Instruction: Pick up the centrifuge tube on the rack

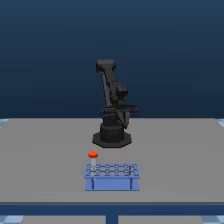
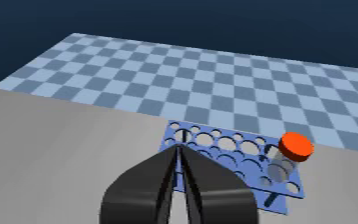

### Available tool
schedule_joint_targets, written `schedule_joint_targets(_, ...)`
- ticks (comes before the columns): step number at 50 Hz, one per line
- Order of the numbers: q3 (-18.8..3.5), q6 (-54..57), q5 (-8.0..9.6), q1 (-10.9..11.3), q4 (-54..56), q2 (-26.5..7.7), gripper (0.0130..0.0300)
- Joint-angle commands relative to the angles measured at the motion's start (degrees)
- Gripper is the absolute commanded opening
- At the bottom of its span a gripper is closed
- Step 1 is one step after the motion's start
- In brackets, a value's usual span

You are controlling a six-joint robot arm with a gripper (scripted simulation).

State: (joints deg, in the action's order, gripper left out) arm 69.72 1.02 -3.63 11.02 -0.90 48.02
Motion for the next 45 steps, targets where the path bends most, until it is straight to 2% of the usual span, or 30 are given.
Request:
schedule_joint_targets(1, 0.0, 0.0, 0.0, 0.0, 0.0, 0.0, 0.03)
schedule_joint_targets(30, 0.0, -0.5, -0.03, -0.1, -0.5, 0.0, 0.03)
schedule_joint_targets(45, -0.1, -4.4, -0.28, -0.6, -4.5, -0.3, 0.03)
